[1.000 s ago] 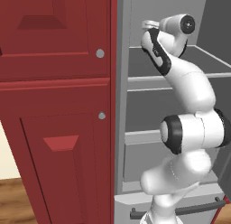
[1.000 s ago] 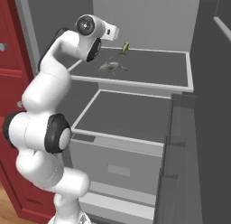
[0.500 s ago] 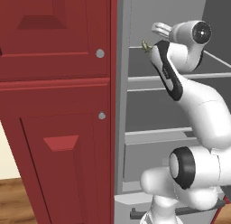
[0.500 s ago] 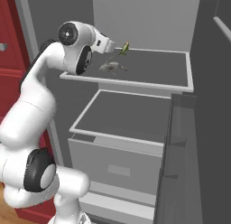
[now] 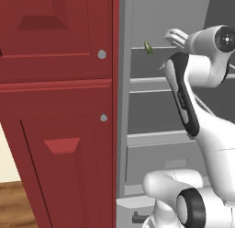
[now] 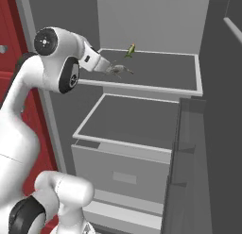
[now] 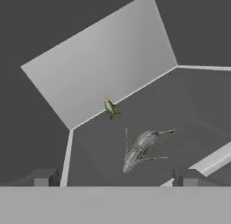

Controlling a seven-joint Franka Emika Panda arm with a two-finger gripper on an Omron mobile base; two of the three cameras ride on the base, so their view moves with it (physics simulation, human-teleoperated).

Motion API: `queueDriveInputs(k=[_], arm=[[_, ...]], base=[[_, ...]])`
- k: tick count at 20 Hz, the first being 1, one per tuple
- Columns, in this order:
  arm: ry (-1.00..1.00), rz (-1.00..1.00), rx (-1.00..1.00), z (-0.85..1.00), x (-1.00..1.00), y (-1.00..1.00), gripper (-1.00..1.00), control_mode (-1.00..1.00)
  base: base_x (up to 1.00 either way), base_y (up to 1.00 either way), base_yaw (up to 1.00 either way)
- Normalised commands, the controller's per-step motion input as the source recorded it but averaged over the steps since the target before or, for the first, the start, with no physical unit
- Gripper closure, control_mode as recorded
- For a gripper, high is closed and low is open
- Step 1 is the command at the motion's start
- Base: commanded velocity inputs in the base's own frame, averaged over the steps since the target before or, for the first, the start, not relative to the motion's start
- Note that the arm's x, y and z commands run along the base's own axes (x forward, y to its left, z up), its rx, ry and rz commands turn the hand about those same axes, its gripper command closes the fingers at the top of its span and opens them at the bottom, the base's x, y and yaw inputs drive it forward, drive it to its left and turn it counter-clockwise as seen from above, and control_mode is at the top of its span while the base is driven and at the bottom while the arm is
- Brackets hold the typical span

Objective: Place the fish on the counter behind the older fish on the same shelf of the fridge to maintain FIFO order. Close the fridge door when finished.

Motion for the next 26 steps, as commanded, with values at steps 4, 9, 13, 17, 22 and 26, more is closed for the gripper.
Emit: queueDriveInputs(k=[4, 9, 13, 17, 22, 26], arm=[[0.06, 0.0, 0.03, -0.37, -1.0, 0.04, -1.0, -1.0], [0.06, 0.0, 0.0, -0.56, -1.0, 0.24, -1.0, -1.0], [0.14, 0.0, -0.04, -0.56, -0.72, 0.39, -1.0, -1.0], [0.28, 0.04, -0.13, -0.5, -0.09, 0.63, -1.0, -1.0], [0.2, 0.03, -0.07, -0.46, -0.02, 0.36, -1.0, -1.0], [0.03, 0.0, 0.0, -0.24, -0.64, 0.06, -1.0, -1.0]], base=[[0.0, 0.0, 0.0], [0.0, 0.0, 0.0], [0.0, 0.0, 0.0], [0.0, 0.0, 0.0], [0.0, 0.0, 0.0], [0.0, 0.0, 0.0]])
